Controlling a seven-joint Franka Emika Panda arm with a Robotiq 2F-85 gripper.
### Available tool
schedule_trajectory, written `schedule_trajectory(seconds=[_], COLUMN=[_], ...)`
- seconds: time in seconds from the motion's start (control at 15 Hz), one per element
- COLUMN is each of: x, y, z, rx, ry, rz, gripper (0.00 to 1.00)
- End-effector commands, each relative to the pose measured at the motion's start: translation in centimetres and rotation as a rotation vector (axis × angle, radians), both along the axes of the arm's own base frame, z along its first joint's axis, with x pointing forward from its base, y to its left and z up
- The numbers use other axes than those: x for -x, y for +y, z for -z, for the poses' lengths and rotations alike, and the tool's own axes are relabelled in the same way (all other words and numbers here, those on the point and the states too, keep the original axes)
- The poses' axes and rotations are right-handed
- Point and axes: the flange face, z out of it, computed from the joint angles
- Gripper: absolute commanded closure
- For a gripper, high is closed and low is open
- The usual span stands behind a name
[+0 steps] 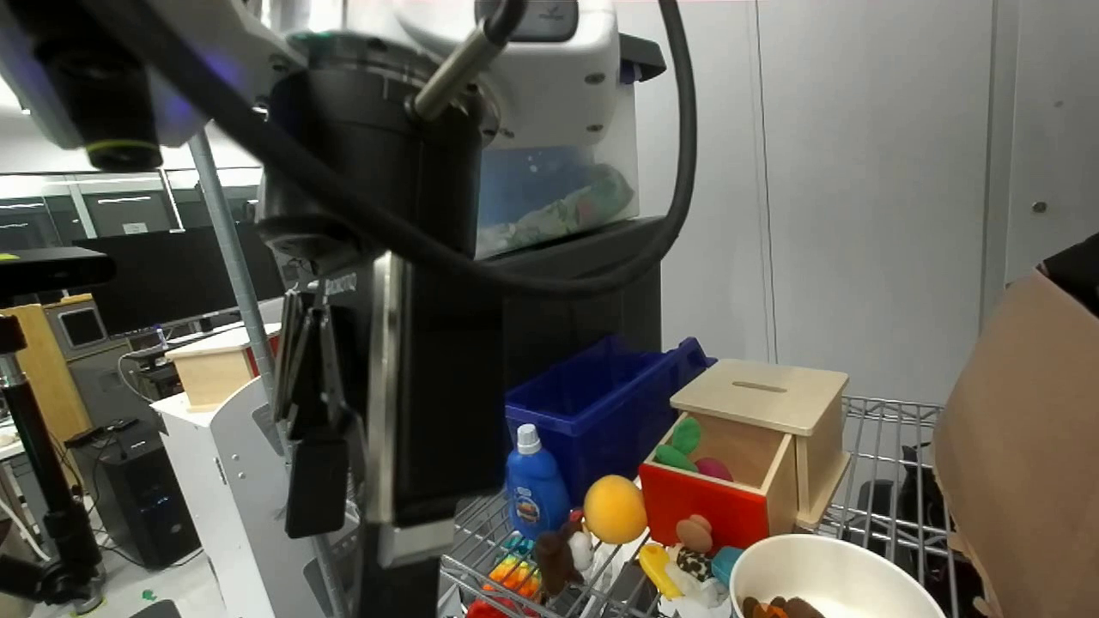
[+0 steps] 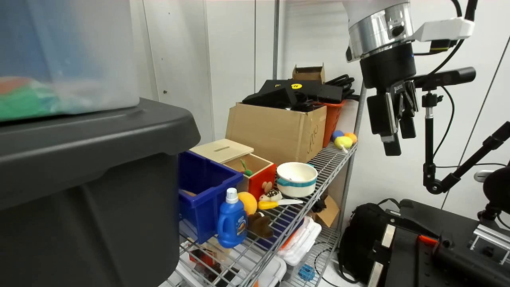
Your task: Put the brown bear with the orange ribbon in the dish
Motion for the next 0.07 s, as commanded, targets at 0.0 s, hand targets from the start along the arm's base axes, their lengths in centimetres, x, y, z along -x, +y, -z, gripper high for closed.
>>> schedule_trajectory(seconds=[0.0], x=[-0.02], y=[0.01], z=[-0.02], rx=[0.0], ry=[0.0], rz=[0.0], gripper=[0.0])
